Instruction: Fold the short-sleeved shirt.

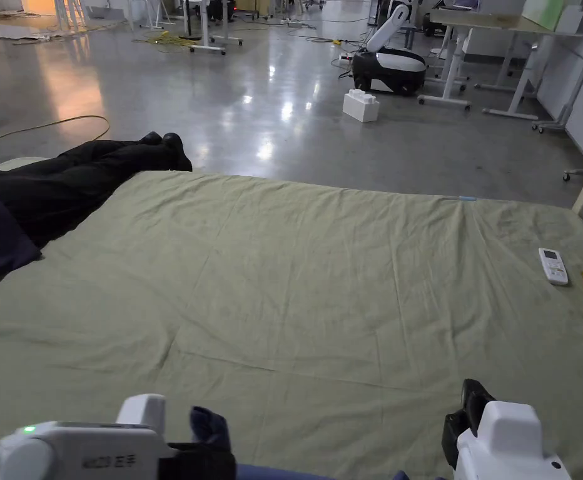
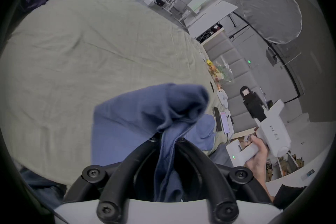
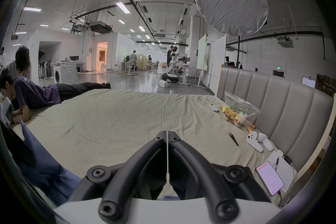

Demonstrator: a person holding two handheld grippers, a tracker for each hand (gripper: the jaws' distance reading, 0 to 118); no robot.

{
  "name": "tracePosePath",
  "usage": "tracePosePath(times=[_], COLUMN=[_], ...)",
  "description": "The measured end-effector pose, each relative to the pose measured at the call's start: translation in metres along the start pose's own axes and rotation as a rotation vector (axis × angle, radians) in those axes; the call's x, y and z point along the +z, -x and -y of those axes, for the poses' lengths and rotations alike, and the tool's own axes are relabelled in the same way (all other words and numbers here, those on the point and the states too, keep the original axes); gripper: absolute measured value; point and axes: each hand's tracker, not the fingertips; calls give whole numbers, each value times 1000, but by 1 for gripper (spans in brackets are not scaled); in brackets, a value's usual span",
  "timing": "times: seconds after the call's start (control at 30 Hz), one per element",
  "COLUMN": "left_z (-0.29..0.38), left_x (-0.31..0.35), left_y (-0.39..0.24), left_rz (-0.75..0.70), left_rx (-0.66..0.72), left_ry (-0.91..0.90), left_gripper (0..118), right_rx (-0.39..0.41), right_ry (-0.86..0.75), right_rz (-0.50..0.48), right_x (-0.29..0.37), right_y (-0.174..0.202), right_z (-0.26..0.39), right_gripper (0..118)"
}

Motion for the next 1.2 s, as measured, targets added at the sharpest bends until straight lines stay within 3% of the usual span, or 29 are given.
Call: tracePosePath(times=[0.2,0.43,0.5,0.57,0.63,0.9,0.97,1.03,1.1,1.17,1.2], left_z=[23,43,46,48,47,27,24,26,34,43,48], left_x=[-83,-126,-129,-128,-123,-71,-66,-69,-80,-93,-101], left_y=[-4,-5,-5,-6,-6,-5,-1,2,3,3,1], left_rz=[-89,-167,-181,-167,-132,27,8,-100,-175,-184,-143], left_rx=[-6,21,18,25,44,52,44,7,-37,-54,-28], left_ry=[157,181,175,166,155,65,38,25,77,128,130], left_gripper=[10,12,21,48,63,63,63,62,52,28,25], right_rx=[-11,-19,-18,-19,-24,-28,-25,-23,-22,-25,-25], right_ry=[14,37,41,46,52,53,53,56,59,64,68], right_rz=[14,29,32,33,32,25,24,19,17,15,15], right_x=[5,8,9,8,9,11,12,12,12,12,12], right_y=[-7,-17,-17,-18,-18,-18,-18,-17,-17,-17,-17], right_z=[6,12,13,15,15,13,14,14,16,17,18], right_gripper=[2,2,2,2,2,2,2,2,2,2,2])
